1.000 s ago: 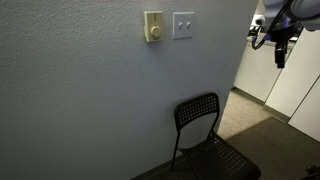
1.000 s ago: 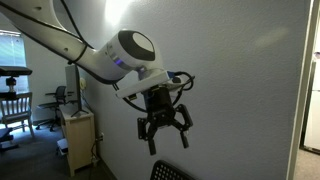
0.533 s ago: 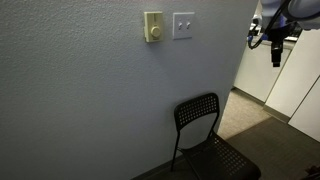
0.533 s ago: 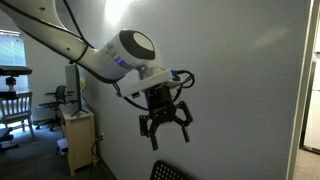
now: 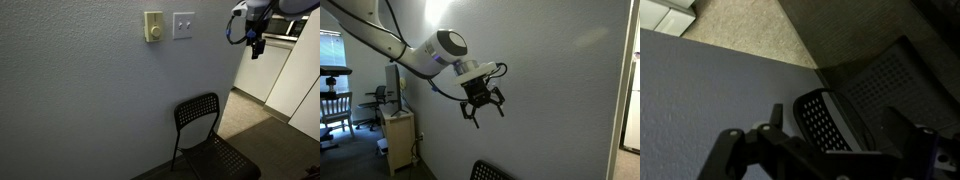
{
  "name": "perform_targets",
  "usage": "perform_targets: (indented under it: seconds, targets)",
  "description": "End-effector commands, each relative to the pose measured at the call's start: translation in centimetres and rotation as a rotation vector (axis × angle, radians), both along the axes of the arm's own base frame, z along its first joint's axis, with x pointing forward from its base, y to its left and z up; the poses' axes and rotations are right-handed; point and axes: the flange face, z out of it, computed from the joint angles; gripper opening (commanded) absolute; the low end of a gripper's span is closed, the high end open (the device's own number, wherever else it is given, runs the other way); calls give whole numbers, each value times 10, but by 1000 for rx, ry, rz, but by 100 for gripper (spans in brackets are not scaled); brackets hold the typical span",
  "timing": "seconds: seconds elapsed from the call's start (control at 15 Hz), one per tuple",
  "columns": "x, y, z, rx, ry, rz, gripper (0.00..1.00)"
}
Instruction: Turn off the right light switch
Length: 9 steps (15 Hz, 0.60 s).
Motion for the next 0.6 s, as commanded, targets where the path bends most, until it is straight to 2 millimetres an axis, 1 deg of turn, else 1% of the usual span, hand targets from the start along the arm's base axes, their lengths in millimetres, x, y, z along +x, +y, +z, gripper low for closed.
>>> perform_targets:
  seconds: [0.0,0.2,0.33,0.4,0.53]
  targets:
    - [25,22,14,-28,-26,195,100]
    - [38,39,29,-24,-64,355,100]
    - [42,45,36,-26,-103,462,100]
    - [32,45,34,-15,-84,374,100]
    - [35,48,37,-20,-99,425,100]
